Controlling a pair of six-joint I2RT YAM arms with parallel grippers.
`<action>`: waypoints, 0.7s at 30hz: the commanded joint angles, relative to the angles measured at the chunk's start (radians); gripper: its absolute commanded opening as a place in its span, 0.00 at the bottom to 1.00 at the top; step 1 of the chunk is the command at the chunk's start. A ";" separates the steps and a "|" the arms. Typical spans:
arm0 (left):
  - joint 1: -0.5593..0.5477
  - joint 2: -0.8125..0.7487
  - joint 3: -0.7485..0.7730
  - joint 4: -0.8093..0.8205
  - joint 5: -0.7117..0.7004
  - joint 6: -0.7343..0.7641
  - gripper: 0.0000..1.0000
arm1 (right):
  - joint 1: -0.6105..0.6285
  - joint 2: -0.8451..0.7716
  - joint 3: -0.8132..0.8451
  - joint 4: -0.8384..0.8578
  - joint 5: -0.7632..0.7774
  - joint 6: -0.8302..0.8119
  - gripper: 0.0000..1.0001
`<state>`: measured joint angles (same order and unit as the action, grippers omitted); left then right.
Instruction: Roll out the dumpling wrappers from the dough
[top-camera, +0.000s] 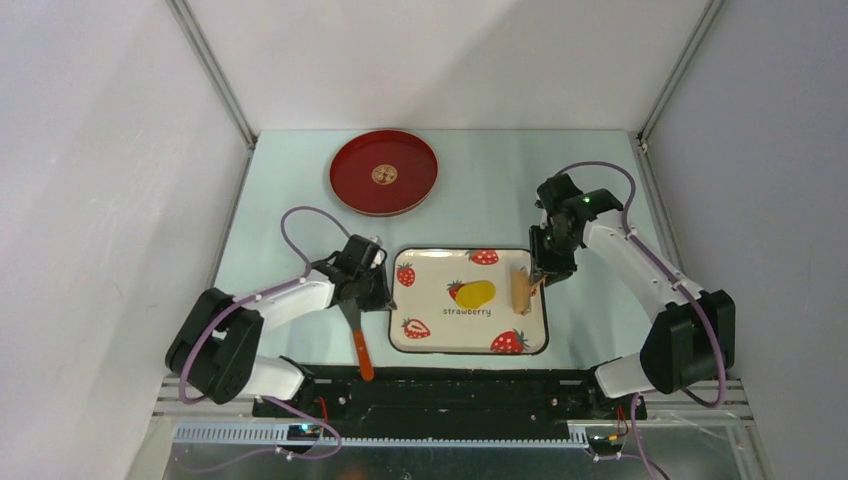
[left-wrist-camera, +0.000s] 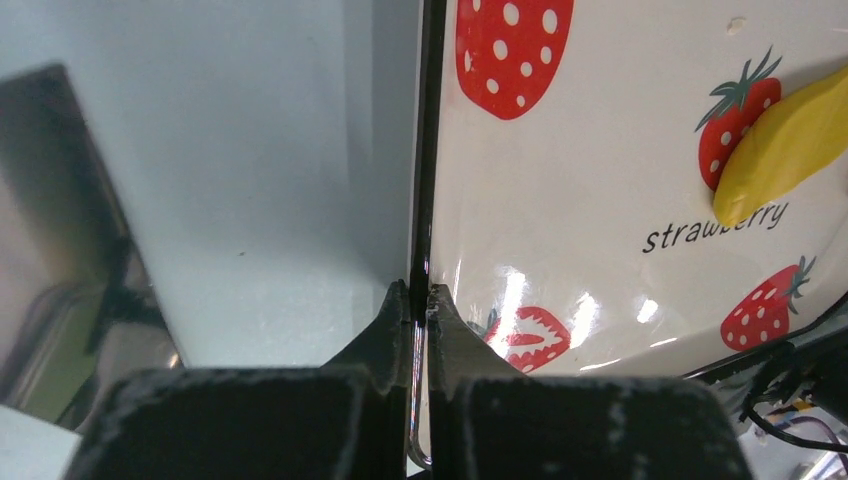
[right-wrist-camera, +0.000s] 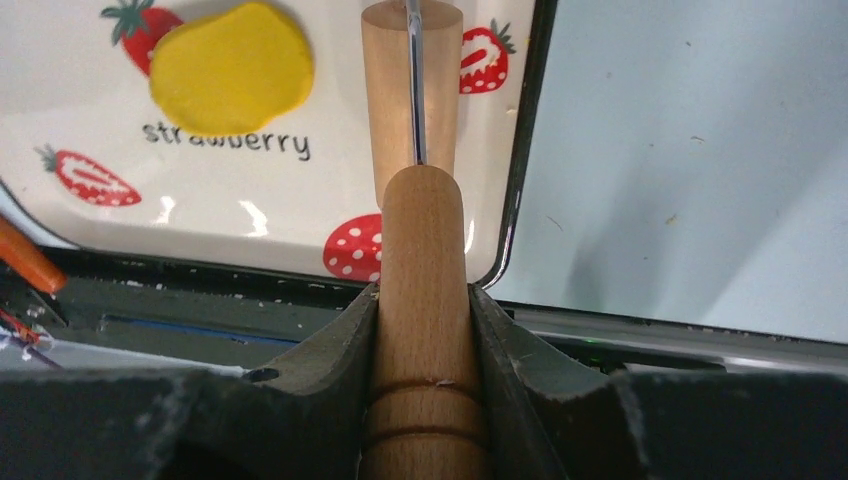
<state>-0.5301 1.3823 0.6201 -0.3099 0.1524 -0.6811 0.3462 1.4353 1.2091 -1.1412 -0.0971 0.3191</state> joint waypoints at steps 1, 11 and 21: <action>0.028 -0.011 -0.046 -0.143 -0.148 0.036 0.00 | 0.042 -0.096 0.087 0.022 -0.063 -0.059 0.00; 0.039 0.002 -0.045 -0.145 -0.149 0.073 0.00 | 0.177 -0.076 0.157 0.133 -0.102 -0.017 0.00; 0.039 0.011 -0.047 -0.138 -0.148 0.076 0.00 | 0.336 0.124 0.263 0.145 -0.004 0.052 0.00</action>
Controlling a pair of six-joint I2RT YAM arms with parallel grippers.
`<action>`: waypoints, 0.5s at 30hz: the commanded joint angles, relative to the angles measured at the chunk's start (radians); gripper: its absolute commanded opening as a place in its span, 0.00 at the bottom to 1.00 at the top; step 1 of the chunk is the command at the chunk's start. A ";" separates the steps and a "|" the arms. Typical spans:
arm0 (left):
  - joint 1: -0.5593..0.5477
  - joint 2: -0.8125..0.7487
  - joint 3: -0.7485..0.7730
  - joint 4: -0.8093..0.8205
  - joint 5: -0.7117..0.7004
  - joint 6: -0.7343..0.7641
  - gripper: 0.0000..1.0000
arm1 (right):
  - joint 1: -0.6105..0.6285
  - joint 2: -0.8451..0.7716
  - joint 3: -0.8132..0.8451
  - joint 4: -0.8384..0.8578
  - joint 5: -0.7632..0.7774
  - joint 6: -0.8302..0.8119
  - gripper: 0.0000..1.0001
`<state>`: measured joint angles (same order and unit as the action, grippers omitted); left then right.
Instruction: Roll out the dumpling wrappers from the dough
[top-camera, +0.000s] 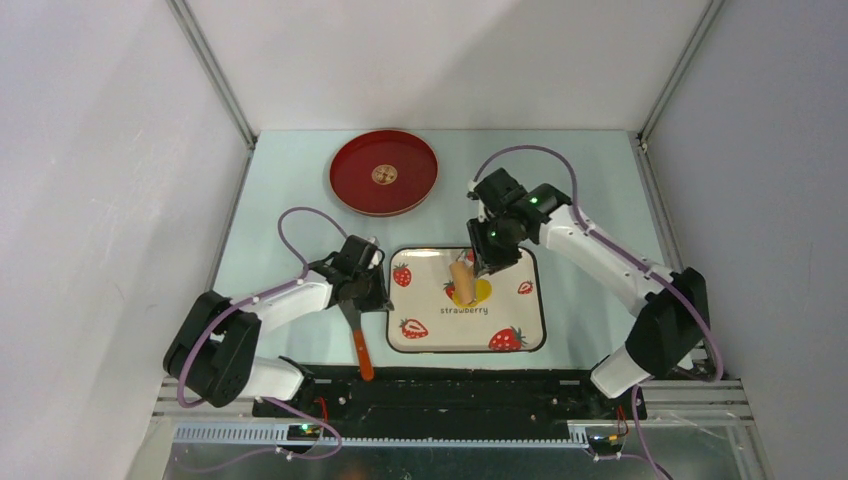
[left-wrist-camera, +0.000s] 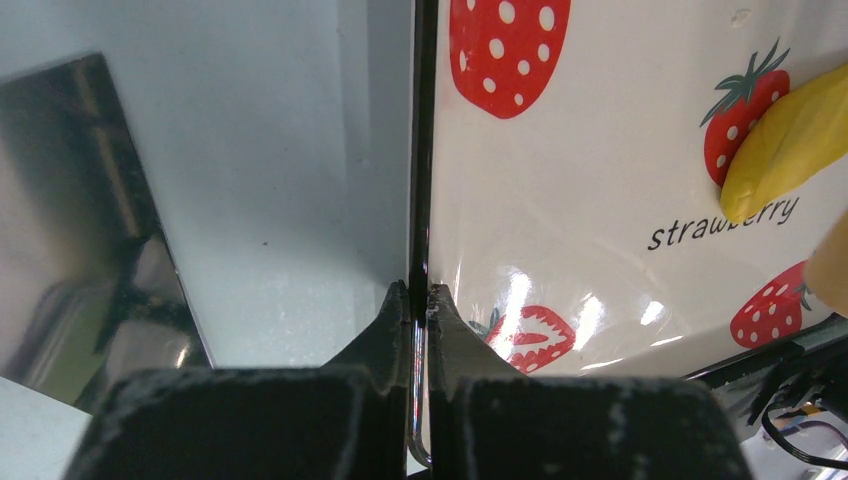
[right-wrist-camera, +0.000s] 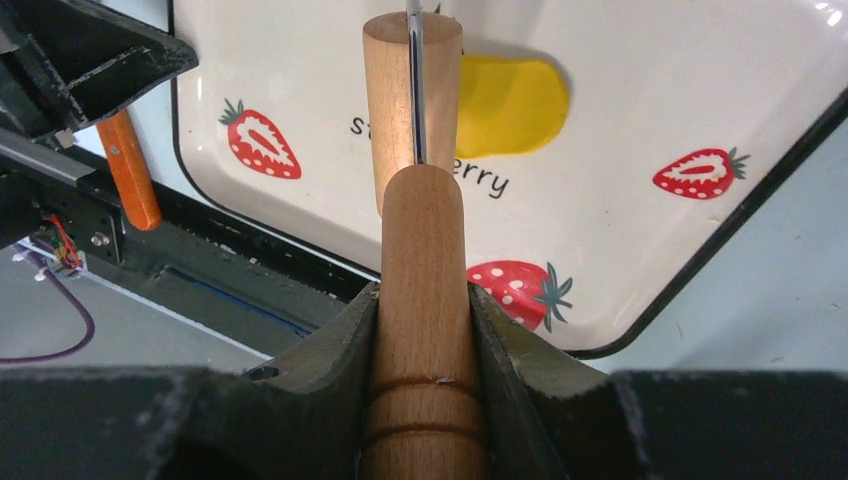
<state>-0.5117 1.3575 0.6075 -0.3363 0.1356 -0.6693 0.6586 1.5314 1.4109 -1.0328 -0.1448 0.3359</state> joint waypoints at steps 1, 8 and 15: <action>0.021 0.037 -0.035 -0.112 -0.132 0.065 0.00 | 0.027 0.043 0.062 0.039 0.044 0.036 0.00; 0.021 0.039 -0.034 -0.109 -0.131 0.065 0.00 | 0.051 0.089 0.062 0.052 0.034 0.046 0.00; 0.021 0.040 -0.035 -0.109 -0.132 0.066 0.00 | 0.063 0.125 0.062 0.051 0.036 0.050 0.00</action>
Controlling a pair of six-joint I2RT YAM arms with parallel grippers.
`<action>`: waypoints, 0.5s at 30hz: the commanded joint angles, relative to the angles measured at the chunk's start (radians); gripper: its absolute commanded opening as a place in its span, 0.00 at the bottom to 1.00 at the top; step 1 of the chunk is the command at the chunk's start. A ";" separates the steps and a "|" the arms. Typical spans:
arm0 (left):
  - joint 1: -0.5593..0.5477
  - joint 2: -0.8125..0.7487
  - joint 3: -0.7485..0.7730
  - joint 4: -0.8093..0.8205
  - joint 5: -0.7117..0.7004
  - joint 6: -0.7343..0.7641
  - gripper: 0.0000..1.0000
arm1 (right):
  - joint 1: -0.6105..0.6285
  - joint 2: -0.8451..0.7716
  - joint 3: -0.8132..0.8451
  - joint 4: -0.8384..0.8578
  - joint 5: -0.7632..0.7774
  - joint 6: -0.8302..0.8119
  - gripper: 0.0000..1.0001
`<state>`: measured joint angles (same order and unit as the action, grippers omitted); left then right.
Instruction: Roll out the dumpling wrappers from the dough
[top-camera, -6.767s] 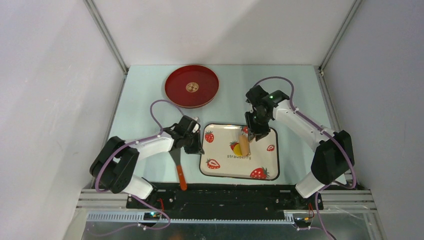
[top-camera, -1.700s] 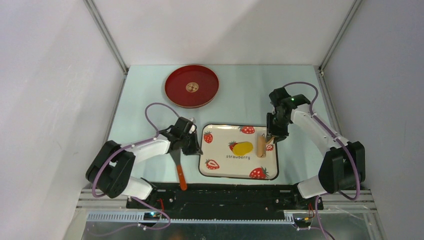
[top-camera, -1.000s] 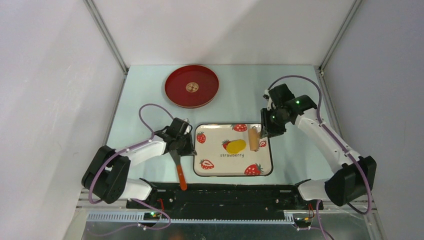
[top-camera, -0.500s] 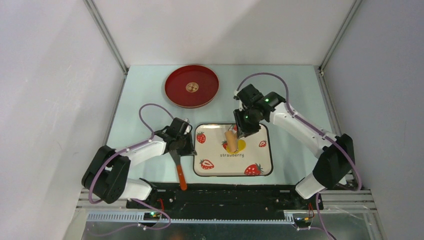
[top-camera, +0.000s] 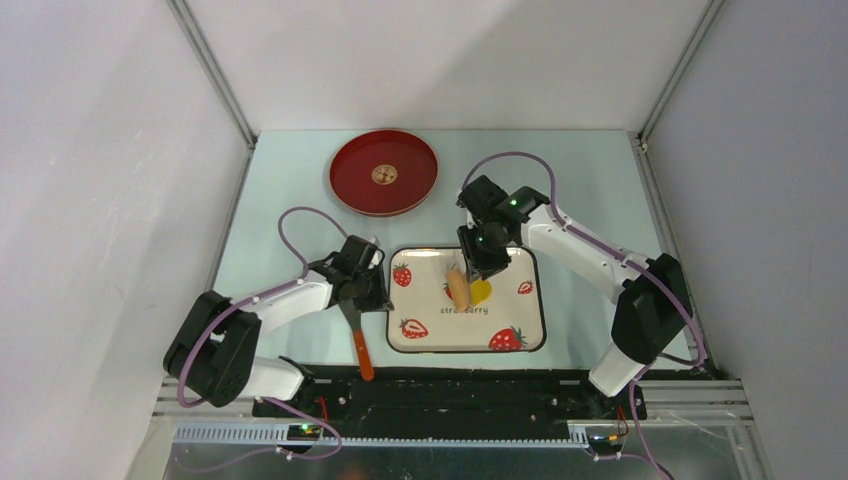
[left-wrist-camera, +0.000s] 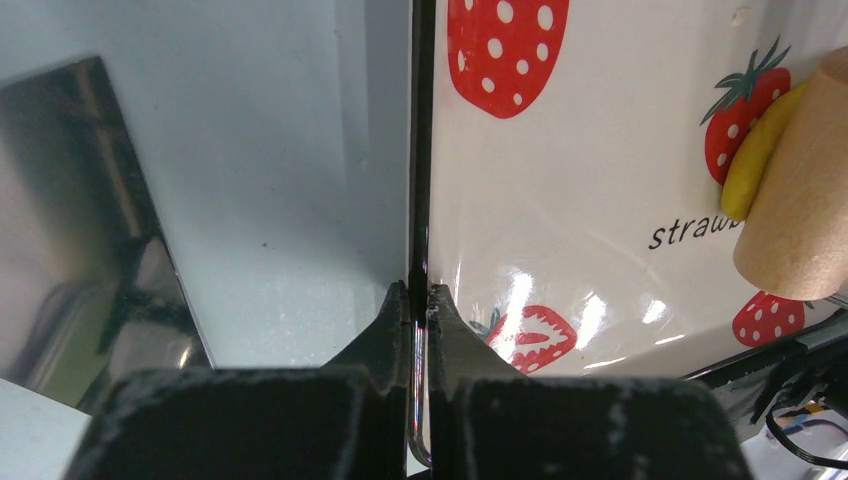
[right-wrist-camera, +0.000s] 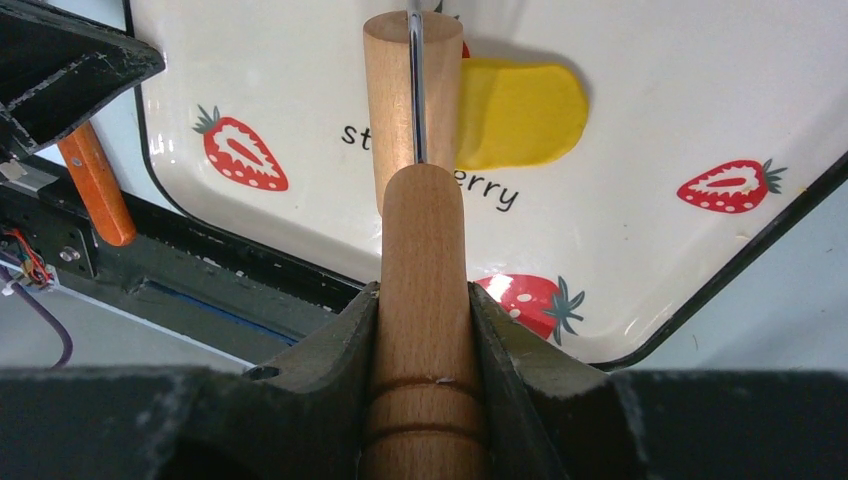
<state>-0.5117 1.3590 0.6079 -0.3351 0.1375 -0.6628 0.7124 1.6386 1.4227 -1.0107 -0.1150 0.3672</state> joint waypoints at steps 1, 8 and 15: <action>0.021 0.039 -0.034 -0.111 -0.133 0.060 0.00 | 0.011 0.027 0.050 0.027 0.008 0.020 0.00; 0.021 0.038 -0.034 -0.110 -0.134 0.060 0.00 | 0.019 0.073 0.027 0.006 0.064 0.030 0.00; 0.022 0.038 -0.034 -0.111 -0.133 0.058 0.00 | 0.047 0.117 0.012 -0.020 0.114 0.034 0.00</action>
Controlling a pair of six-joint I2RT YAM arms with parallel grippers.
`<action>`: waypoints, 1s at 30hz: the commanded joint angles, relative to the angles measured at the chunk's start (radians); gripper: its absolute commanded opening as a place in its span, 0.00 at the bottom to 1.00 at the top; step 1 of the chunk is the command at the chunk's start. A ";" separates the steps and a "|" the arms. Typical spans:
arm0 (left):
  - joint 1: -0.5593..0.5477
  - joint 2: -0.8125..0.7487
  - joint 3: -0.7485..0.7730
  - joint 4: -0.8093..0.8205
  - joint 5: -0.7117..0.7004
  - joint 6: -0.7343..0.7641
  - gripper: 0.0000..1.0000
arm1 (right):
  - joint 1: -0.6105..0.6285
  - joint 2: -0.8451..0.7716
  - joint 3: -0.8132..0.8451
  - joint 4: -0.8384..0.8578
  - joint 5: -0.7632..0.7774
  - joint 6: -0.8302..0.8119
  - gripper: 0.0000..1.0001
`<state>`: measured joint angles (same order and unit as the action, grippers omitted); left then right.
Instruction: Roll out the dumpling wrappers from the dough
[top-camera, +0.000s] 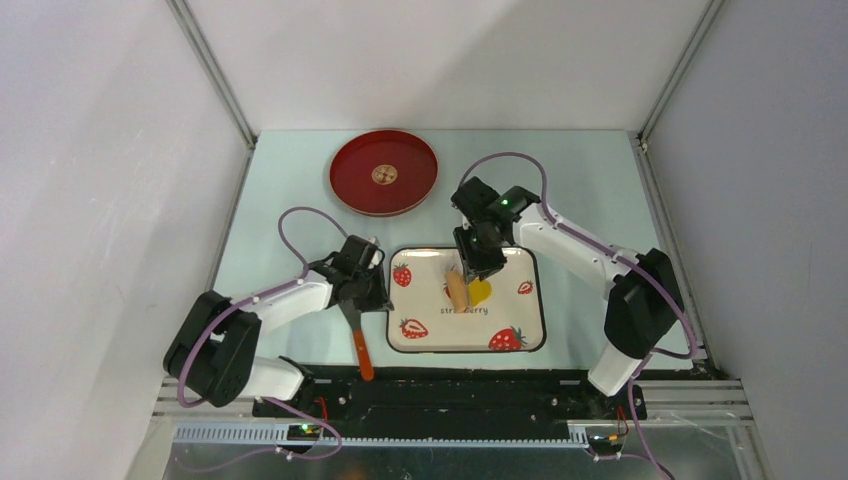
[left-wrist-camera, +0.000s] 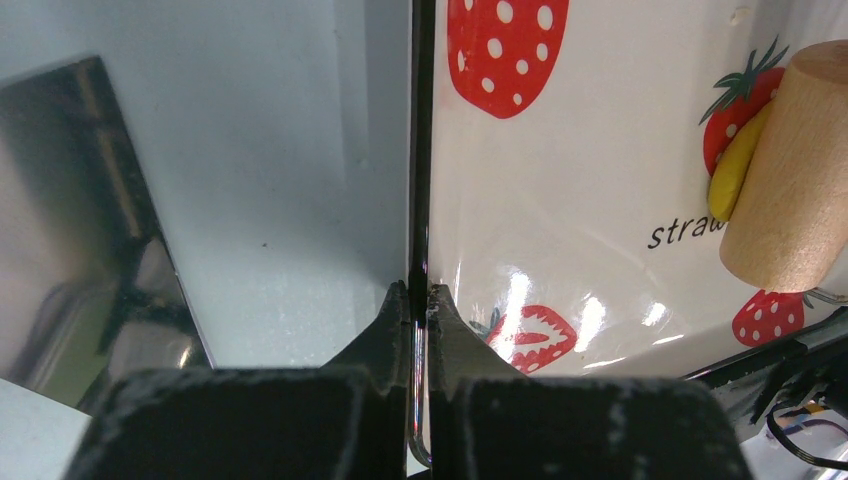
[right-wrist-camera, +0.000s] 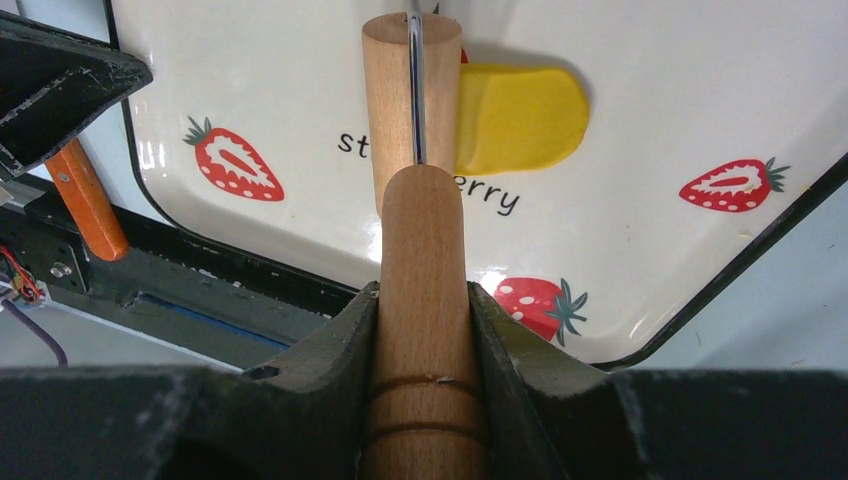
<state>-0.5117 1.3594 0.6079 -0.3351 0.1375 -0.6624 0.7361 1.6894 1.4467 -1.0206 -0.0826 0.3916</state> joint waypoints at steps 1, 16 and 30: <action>0.021 0.038 -0.035 -0.111 -0.134 0.058 0.00 | 0.025 0.075 -0.016 -0.012 0.097 0.011 0.00; 0.021 0.040 -0.034 -0.109 -0.134 0.060 0.00 | 0.009 -0.141 -0.036 0.200 -0.146 -0.027 0.00; 0.021 0.039 -0.034 -0.110 -0.134 0.066 0.00 | -0.101 -0.453 -0.049 0.343 -0.139 -0.407 0.00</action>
<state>-0.5117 1.3602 0.6083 -0.3351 0.1379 -0.6617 0.6289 1.2716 1.3869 -0.7193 -0.3115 0.2222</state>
